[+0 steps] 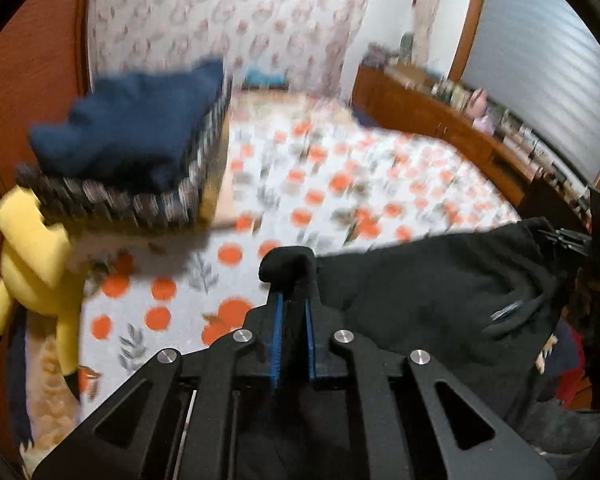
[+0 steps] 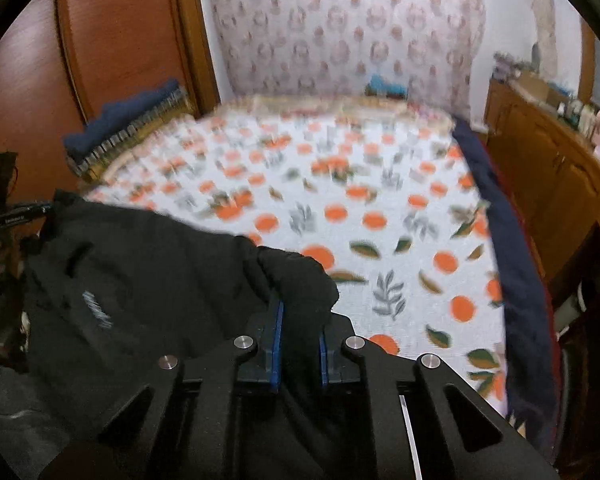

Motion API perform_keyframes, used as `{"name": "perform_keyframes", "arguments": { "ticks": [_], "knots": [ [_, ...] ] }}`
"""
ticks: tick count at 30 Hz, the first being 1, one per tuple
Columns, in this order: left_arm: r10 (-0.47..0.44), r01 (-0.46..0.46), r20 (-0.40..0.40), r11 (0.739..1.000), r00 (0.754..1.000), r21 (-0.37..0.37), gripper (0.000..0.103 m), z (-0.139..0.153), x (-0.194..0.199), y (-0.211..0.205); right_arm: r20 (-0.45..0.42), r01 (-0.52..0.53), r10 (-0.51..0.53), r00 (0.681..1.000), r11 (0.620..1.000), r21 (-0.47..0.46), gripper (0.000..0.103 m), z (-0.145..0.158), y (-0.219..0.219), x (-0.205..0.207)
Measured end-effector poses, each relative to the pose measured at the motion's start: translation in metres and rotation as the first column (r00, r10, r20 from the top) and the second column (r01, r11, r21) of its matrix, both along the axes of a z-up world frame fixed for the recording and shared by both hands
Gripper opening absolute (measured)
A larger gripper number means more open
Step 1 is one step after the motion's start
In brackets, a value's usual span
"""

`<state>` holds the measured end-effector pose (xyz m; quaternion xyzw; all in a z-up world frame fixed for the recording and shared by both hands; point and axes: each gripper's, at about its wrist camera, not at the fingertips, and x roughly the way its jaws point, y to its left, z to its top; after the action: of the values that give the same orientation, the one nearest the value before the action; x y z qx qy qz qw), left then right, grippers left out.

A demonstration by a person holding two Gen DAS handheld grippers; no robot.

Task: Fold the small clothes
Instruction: 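Close both tools on the hem and lift it up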

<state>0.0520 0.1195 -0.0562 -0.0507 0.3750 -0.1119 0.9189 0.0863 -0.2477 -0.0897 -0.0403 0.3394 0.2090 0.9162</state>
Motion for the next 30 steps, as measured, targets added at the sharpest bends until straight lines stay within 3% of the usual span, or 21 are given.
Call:
{"name": "perform_keyframes", "arguments": {
  "ticks": [4,8,18,25,30],
  "knots": [
    [0.007,-0.003,0.131,1.000,0.991,-0.029,0.010,0.050,-0.024,0.000,0.098,0.009,-0.011,0.995,1.000,0.026,0.013,0.042,-0.011,-0.029],
    [0.021,-0.006,0.256,0.998,0.966,-0.059,0.010,0.096,-0.047,0.005,0.164,0.012,-0.021,0.986,0.999,0.051,0.013,0.081,-0.022,-0.054],
    [0.003,0.033,0.479,0.997,0.878,-0.067,0.010,0.194,-0.076,0.020,0.438,-0.001,-0.059,0.897,0.991,0.135,0.012,0.193,-0.054,-0.136],
    [-0.002,0.027,0.574,0.999,0.819,-0.035,0.010,0.235,-0.075,0.020,0.559,0.001,-0.068,0.826,0.993,0.118,0.012,0.243,-0.066,-0.163],
    [0.027,-0.011,0.581,0.999,0.813,-0.032,0.010,0.243,-0.044,0.024,0.578,0.010,-0.075,0.813,0.993,0.115,0.012,0.244,-0.063,-0.141]
  ]
}}
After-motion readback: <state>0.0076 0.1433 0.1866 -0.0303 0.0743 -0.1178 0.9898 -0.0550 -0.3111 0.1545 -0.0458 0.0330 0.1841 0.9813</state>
